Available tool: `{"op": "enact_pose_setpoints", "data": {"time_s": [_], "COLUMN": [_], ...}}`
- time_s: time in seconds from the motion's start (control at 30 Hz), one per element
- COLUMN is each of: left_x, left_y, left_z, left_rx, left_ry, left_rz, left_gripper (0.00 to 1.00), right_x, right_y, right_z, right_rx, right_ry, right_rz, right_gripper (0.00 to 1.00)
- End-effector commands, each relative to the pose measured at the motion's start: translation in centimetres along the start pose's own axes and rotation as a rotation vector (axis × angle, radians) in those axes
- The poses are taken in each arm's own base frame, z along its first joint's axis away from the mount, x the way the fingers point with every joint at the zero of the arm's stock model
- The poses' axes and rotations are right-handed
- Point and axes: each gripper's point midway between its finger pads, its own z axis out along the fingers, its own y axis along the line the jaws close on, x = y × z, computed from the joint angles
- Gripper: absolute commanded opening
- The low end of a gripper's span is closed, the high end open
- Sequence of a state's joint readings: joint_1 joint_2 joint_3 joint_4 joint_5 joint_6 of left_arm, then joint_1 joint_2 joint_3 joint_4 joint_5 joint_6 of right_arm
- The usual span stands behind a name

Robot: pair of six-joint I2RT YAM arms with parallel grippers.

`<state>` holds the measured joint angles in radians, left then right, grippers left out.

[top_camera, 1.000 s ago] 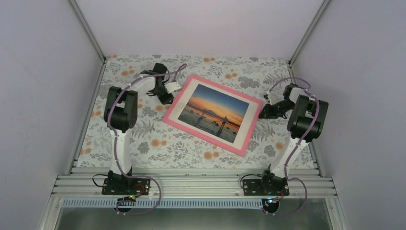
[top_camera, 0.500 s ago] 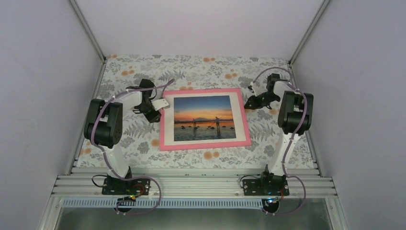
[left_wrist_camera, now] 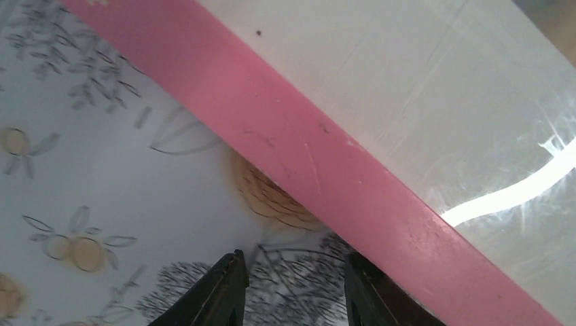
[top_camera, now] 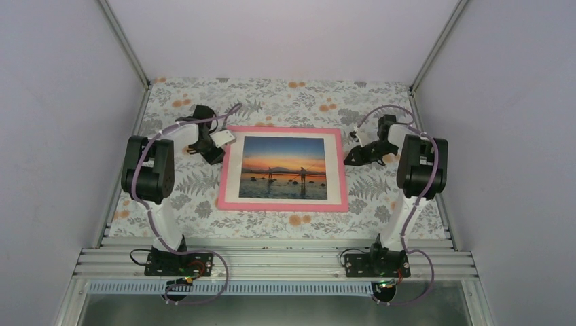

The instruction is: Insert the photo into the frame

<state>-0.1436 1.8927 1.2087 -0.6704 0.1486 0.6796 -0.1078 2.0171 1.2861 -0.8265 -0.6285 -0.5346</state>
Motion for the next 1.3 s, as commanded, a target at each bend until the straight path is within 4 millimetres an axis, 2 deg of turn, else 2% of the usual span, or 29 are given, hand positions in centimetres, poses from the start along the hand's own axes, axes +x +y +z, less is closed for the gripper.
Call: {"op": "enact_pose_setpoints", "data": {"time_s": [0.0,0.23,0.43,0.83,1.27], "left_x": [-2.6,-2.8,-1.6,0.2,0.1], "left_y": [0.7,0.5,-0.6,-1.5,-1.3], "left_z": [0.9,0.7,0.6,0.3,-0.5], "left_rx": [0.013,0.028,0.049,0.055,0.058], "left_ry": [-0.063,-0.069,-0.069,-0.067,-0.085], "left_rz": [0.015,0.042,0.045,0.036,0.032], "left_gripper": [0.38,0.38,0.38,0.38,0.38], "right_x": [4.9,4.5,2.9,1.9,1.2], "right_y": [1.9,1.6,1.2,1.0,0.8], "right_z": [2.7,2.3,2.3,2.9,3.1], "right_rx": [-0.066,-0.033,-0.037,-0.05,-0.038], "right_ry": [0.151,0.136,0.107,0.111,0.098], "right_rz": [0.072,0.068,0.084,0.092,0.101], "right_gripper": [0.23,0.24,0.24,0.24,0.26]}}
